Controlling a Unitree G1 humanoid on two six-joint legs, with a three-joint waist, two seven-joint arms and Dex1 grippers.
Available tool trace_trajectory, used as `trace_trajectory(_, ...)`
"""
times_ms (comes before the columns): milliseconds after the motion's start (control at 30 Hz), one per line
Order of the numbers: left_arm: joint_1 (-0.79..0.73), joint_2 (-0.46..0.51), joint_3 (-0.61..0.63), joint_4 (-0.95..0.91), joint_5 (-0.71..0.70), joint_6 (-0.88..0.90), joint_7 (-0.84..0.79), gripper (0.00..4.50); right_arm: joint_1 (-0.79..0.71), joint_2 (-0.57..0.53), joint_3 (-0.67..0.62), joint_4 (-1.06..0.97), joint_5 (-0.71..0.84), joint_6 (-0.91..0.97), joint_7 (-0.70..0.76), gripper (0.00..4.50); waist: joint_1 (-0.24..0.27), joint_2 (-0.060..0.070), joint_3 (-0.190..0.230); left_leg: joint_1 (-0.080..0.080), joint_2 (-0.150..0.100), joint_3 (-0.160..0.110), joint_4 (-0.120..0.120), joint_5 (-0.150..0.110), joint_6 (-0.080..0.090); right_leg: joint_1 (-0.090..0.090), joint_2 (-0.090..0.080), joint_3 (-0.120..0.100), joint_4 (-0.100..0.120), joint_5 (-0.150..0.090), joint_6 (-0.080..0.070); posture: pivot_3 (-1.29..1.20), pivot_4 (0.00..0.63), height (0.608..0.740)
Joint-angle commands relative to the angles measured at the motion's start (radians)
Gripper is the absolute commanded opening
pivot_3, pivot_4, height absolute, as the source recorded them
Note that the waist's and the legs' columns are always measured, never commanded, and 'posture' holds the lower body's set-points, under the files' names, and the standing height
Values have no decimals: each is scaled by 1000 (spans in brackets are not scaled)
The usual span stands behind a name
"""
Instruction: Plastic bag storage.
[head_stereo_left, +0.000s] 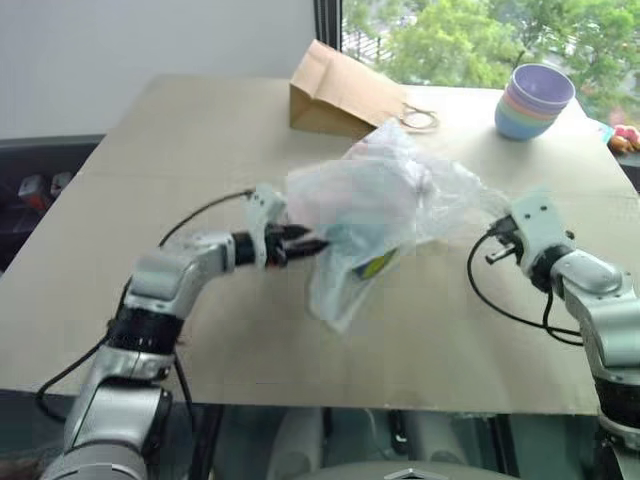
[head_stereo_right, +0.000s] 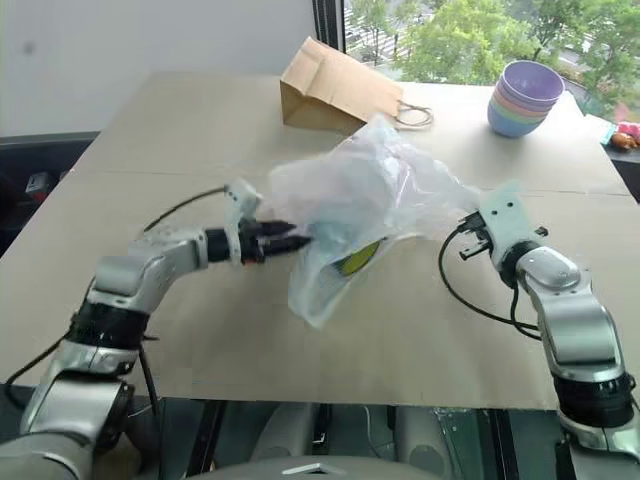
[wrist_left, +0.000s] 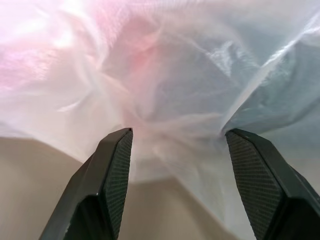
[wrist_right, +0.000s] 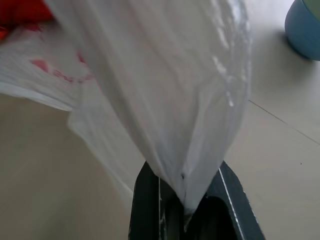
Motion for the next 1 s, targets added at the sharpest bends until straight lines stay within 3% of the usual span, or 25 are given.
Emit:
trace_trajectory(33, 32, 90, 167, -136, -316, 268, -183, 3026, -5, 14, -6, -86, 15, 61, -26, 0, -16, 0, 0, -1, 1, 0, 0, 0, 0, -1, 0, 0, 0, 0, 0, 0, 150, 740)
trace_trajectory(133, 115, 170, 236, -235, -424, 390, -210, 4445, -14, 22, 2, -99, 25, 83, -36, 0, -23, 0, 0, -1, 1, 0, -3, -1, 1, -3, -1, 1, 0, 0, 0, 0, 150, 740)
trace_trajectory(333, 292, 198, 229, -544, -479, 458, -85, 4484, -30, 36, 27, -134, 48, 130, -43, 0, -10, -1, 0, -1, 1, 0, -2, -1, 1, -2, -1, 0, 0, -3, 3, 0, 150, 740)
trace_trajectory(533, 378, 179, 220, -646, -545, 485, 13, 4484, -28, 38, 35, -167, 68, 172, -56, 0, -2, -1, 0, 1, 1, 0, -1, -1, 1, 0, -1, 0, 0, -4, 0, 0, 150, 740)
trace_trajectory(767, 404, 150, 105, -622, -456, 454, 56, 4484, -37, 26, 38, -195, 71, 201, -71, 0, 4, -1, 0, 1, 0, 0, -1, -1, 1, 0, -1, 0, 0, -4, -1, 0, 150, 740)
trace_trajectory(1000, 313, -15, 7, -512, -417, 441, 116, 4484, -41, 40, 44, -243, 77, 256, -98, 0, 7, 0, -1, 1, 0, 0, -1, -1, 1, 0, -1, 0, 0, -3, -3, 0, 150, 740)
